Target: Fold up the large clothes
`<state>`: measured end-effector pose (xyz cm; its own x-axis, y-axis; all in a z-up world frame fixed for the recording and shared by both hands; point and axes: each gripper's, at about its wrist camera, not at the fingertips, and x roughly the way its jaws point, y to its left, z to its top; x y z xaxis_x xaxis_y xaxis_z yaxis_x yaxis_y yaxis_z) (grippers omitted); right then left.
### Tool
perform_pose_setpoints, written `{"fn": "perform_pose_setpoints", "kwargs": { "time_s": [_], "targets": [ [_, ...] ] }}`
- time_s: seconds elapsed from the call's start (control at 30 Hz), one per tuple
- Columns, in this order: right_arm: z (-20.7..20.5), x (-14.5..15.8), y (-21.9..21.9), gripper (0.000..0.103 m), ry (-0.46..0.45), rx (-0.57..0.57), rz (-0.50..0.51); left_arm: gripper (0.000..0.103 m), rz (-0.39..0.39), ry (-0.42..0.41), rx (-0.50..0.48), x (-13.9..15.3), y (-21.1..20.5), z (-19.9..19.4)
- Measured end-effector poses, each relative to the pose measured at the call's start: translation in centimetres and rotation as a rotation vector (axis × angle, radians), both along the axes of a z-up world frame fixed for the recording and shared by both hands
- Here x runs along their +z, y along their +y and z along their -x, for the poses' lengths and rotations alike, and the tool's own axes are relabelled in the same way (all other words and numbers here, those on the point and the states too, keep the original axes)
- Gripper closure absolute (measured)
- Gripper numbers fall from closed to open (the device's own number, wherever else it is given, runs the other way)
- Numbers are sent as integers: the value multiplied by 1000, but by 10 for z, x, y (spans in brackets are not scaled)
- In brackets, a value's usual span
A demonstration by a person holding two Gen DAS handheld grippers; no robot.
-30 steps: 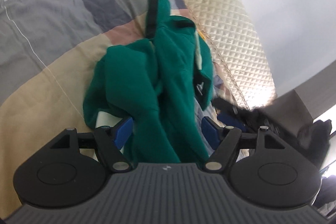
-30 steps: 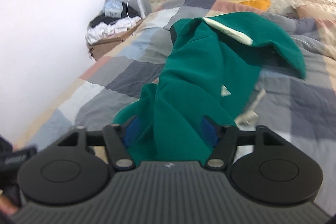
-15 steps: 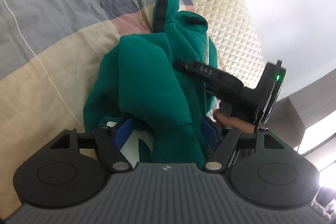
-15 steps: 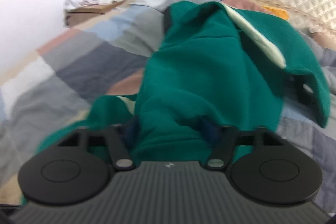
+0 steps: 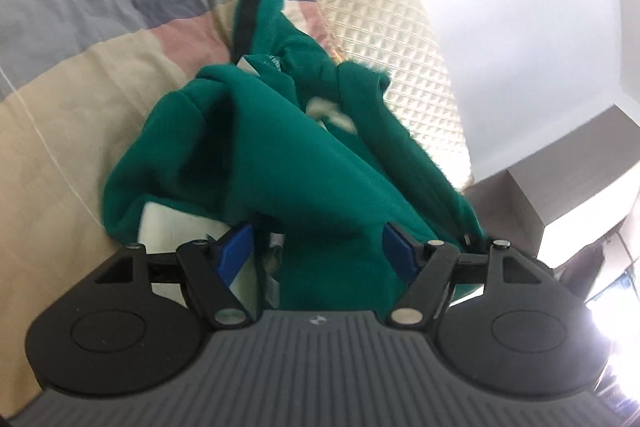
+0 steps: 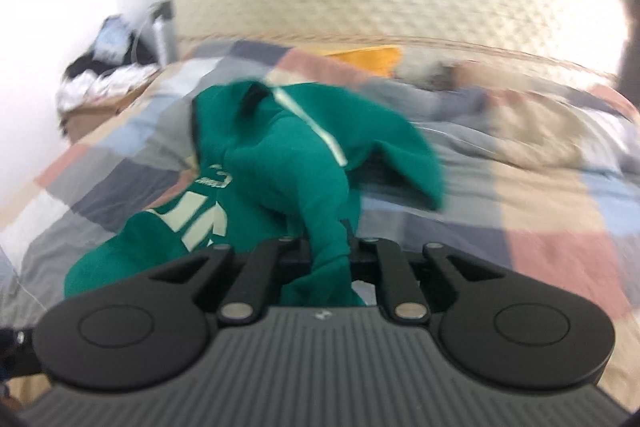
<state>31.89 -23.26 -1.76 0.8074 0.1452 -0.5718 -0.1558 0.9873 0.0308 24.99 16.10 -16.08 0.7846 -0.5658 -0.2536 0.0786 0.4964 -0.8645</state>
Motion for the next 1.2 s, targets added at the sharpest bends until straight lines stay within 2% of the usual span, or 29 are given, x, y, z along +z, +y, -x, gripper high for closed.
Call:
{"fn": "perform_pose_setpoints", "kwargs": {
  "time_s": [0.27,0.43,0.5,0.6,0.73,0.83,0.97,1.03,1.07,1.1,1.2],
  "targets": [
    [93,-11,-66,91,-4,-151,-194,28,0,-28,-63,20,-29,30],
    [135,-44,-89,91,74,-220,-295,28,-46,8,-125,21,-57,49],
    [134,-61,-97,90,148,-249,-377,28,-61,30,-120,19,-66,55],
    [130,-79,-106,89,212,-266,-439,27,-49,55,-101,15,-73,60],
    [125,-82,-111,89,220,-243,-509,27,-61,56,-43,15,-66,59],
    [128,-88,-112,85,220,-222,-516,25,-6,61,11,13,-49,59],
    [125,-97,-123,75,253,-234,-595,21,39,87,32,3,-41,47],
    [122,-98,-126,60,256,-236,-645,21,91,100,5,-3,-42,38],
    [120,-100,-127,46,258,-238,-674,21,106,111,-8,-6,-43,32],
    [118,-103,-129,37,258,-239,-703,21,112,122,-21,-9,-46,29],
    [111,-112,-130,38,266,-251,-710,22,72,110,-40,-11,-53,22]
  ]
}}
